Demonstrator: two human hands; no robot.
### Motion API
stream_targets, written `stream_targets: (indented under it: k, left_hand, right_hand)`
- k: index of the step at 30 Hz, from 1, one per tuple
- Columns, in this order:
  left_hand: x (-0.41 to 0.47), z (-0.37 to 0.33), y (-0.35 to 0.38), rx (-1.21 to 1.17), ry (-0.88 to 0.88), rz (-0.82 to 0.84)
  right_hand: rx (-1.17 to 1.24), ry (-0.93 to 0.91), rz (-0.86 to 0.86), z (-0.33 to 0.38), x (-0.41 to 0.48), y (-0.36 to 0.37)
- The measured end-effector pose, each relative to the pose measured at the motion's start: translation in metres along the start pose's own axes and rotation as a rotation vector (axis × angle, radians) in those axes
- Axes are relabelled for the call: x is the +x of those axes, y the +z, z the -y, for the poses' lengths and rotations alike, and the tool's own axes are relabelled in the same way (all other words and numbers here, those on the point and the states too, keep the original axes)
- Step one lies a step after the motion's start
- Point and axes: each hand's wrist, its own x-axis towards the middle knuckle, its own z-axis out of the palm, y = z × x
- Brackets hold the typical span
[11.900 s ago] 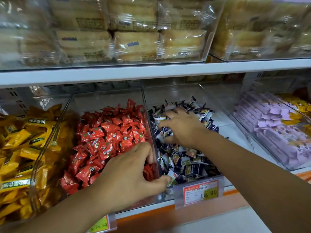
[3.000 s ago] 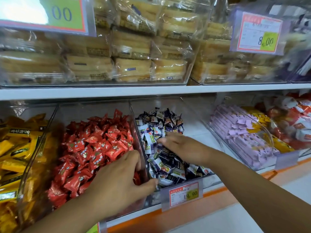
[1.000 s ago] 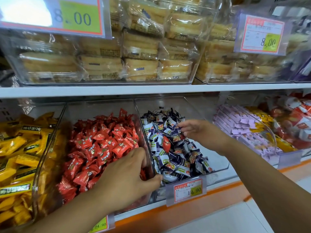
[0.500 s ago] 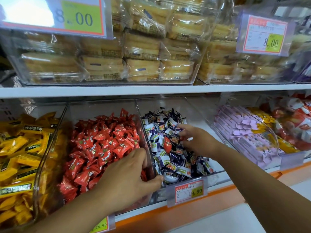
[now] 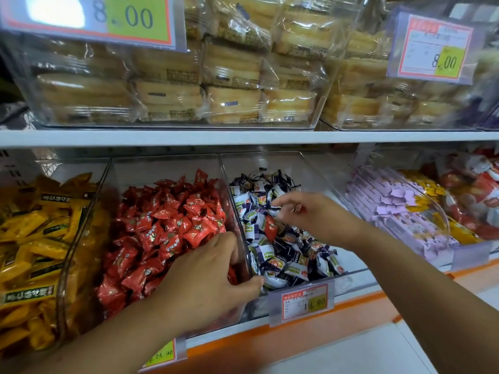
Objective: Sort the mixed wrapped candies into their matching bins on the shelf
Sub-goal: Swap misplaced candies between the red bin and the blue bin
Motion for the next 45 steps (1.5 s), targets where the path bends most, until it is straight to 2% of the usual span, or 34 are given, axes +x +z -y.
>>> stream_targets:
  k: [2, 5, 10, 14, 21, 28, 32, 37, 40, 43, 45]
  left_hand:
    - [0.000, 0.000, 0.000, -0.001, -0.003, -0.006]
    - [-0.001, 0.002, -0.001, -0.005, 0.004, 0.002]
    - [0.000, 0.004, -0.001, 0.011, 0.014, 0.028]
    - [0.000, 0.003, -0.003, 0.017, 0.007, 0.046]
    - [-0.001, 0.006, -0.003, 0.015, 0.023, 0.041]
    - [0.000, 0.002, -0.003, 0.029, 0.015, 0.027]
    - [-0.001, 0.002, -0.002, 0.019, 0.012, 0.004]
    - [-0.002, 0.005, -0.002, 0.007, 0.025, 0.032]
    - [-0.001, 0.006, -0.001, 0.006, 0.027, 0.044]
    - [-0.001, 0.006, -0.001, -0.011, 0.028, 0.052]
    - [-0.001, 0.006, -0.002, -0.016, 0.033, 0.050]
  right_hand:
    - [-0.095, 0.018, 0.105, 0.004, -0.001, 0.013]
    - [-0.128, 0.011, 0.035, 0.007, 0.000, 0.015]
    - [0.160, -0.091, -0.088, 0.036, 0.009, 0.005]
    - [0.254, -0.245, -0.033, 0.066, 0.023, 0.030]
    - [0.420, -0.260, 0.058, 0.058, 0.019, 0.032]
    - [0.562, -0.248, -0.052, 0.049, 0.007, 0.038]
    - [0.443, -0.278, -0.050, 0.055, 0.012, 0.043]
    - [0.101, -0.158, -0.038, 0.031, 0.014, 0.022]
    - [0.018, -0.113, -0.007, 0.013, 0.007, 0.015]
    - [-0.119, -0.105, 0.101, 0.003, -0.002, 0.001]
    - [-0.133, -0.025, 0.280, -0.001, -0.011, -0.011]
